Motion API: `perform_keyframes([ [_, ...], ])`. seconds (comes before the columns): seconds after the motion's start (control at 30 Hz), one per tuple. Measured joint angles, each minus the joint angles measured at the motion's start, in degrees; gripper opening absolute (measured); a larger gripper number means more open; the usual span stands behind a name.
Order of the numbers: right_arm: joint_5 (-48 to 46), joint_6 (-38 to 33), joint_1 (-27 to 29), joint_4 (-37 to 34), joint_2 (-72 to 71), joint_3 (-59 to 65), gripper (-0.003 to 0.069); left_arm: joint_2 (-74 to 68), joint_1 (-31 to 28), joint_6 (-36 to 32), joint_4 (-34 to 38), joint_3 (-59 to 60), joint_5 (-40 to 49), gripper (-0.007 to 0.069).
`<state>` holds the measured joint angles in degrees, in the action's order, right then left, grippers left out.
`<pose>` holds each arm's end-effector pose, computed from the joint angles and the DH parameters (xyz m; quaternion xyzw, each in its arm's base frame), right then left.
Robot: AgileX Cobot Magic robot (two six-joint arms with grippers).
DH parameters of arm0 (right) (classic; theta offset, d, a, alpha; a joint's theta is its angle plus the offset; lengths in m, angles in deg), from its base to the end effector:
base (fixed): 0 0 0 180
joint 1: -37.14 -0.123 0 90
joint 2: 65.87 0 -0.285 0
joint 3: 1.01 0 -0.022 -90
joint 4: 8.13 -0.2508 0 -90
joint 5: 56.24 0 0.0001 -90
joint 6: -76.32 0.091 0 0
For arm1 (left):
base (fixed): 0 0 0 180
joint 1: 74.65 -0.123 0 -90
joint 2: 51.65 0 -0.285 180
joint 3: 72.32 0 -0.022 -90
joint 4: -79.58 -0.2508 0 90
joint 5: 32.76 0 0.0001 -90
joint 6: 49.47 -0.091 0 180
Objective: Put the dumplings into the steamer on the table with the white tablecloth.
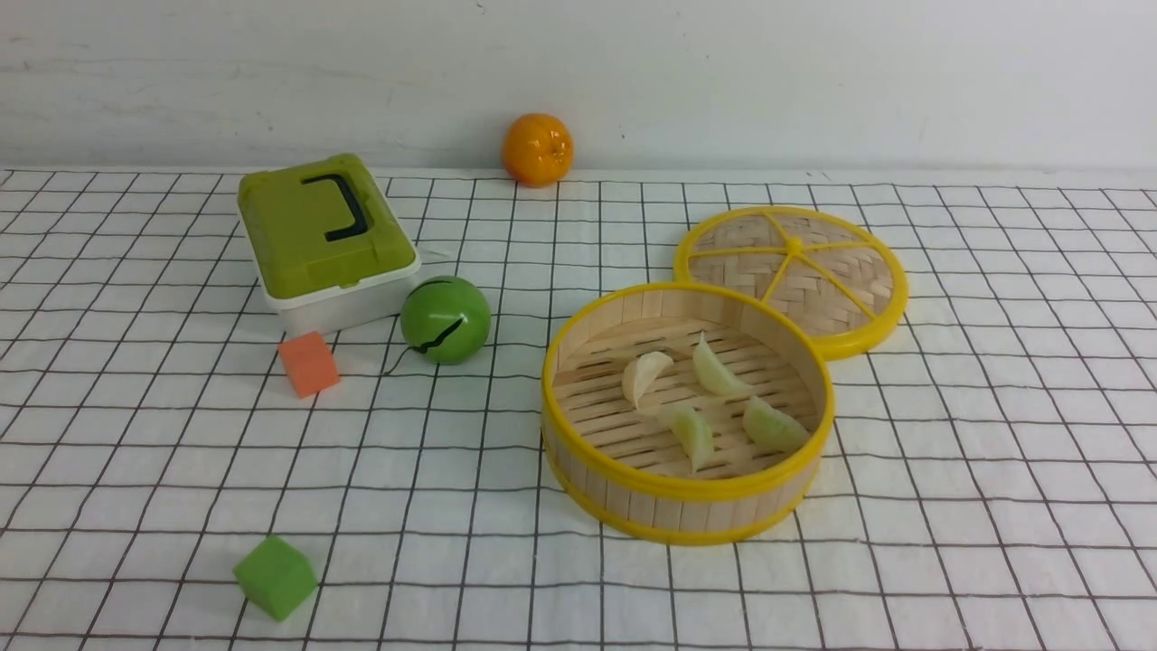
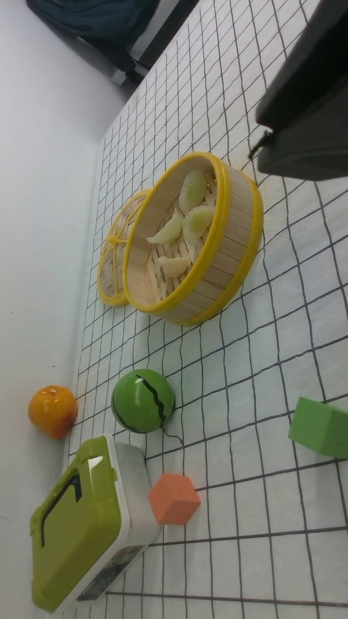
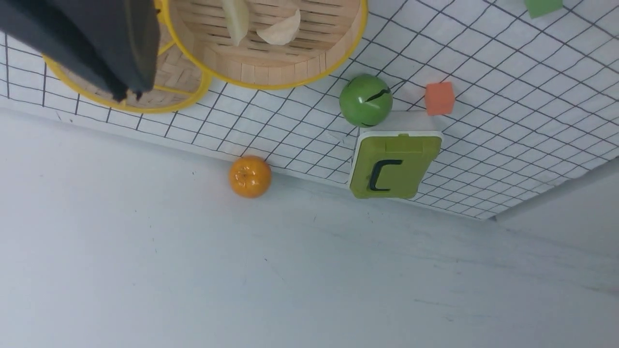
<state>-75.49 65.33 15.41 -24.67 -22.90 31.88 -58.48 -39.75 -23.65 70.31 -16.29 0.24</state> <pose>0.1079 0.0522 0.3929 -0.1402 0.7199 0.1886 0.6531 0.0213 -0.0051 0.2821 0.0793 0.7359 -0.2702 0.6157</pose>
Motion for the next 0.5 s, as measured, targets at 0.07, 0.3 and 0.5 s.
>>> perform_keyframes([
  [0.07, -0.4, 0.0, 0.0, 0.0, 0.0, 0.1, -0.002, 0.0, 0.0, 0.0, 0.0, 0.0, 0.0, 0.0057],
  [0.3, 1.5, 0.0, 0.5, 5.8, 0.0, 0.2, -0.0015, 0.0, 0.0, 0.0, -0.1, 0.0, 0.0, 0.0062],
  [0.5, 8.7, 0.0, 1.1, 19.1, 0.0, 1.0, -0.001, 0.0, 0.0, 0.0, -0.1, 0.0, 0.0, 0.0063],
])
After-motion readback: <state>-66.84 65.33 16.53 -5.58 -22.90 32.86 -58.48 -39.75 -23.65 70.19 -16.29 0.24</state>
